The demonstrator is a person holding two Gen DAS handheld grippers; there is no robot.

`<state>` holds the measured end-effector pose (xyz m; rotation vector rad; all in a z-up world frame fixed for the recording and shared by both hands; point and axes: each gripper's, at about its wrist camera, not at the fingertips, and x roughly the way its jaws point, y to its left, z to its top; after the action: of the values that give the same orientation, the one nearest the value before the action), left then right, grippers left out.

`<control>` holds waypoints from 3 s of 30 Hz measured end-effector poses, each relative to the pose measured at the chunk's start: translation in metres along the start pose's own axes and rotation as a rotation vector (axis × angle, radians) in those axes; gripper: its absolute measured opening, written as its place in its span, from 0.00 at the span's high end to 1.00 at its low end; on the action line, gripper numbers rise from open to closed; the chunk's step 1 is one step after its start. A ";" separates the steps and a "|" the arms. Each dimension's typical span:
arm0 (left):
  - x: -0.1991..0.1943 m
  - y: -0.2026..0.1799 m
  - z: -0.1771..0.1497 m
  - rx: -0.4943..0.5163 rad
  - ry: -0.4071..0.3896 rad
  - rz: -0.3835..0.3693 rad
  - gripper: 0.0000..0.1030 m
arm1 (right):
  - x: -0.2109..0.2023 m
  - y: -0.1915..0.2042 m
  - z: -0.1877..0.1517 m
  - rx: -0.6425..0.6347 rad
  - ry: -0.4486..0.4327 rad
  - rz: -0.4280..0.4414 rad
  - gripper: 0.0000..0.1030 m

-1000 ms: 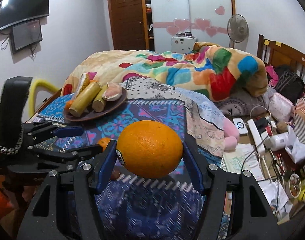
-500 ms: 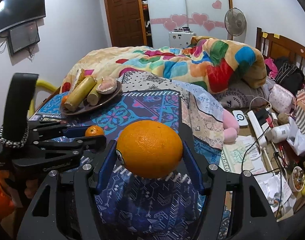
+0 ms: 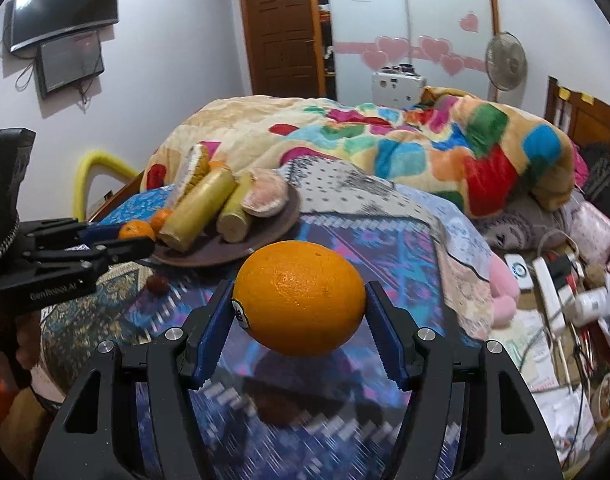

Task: Organize fruits
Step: 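Lift the orange with the right gripper while the left gripper grasps a small mandarin, then set the orange on the plate with right gripper while left gripper sets the mandarin beside it, then grasp the dark red plum on the bedspread with the right gripper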

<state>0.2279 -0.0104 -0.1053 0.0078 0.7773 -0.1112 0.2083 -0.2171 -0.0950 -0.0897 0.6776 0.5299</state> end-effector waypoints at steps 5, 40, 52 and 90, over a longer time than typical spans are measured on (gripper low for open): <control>0.003 0.039 0.001 -0.035 -0.005 0.042 0.68 | 0.022 0.021 0.016 -0.043 0.008 0.013 0.40; 0.043 0.082 0.020 -0.094 0.033 0.047 0.47 | 0.084 0.070 0.034 -0.210 0.120 -0.010 0.37; -0.031 0.053 0.011 -0.061 -0.081 0.046 0.39 | 0.009 0.051 0.040 -0.109 -0.012 -0.034 0.31; -0.008 0.002 -0.055 0.003 0.060 -0.041 0.35 | -0.010 0.016 -0.058 0.014 0.068 -0.054 0.84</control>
<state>0.1839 -0.0048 -0.1389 -0.0017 0.8377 -0.1518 0.1610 -0.2221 -0.1327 -0.1128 0.7430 0.4717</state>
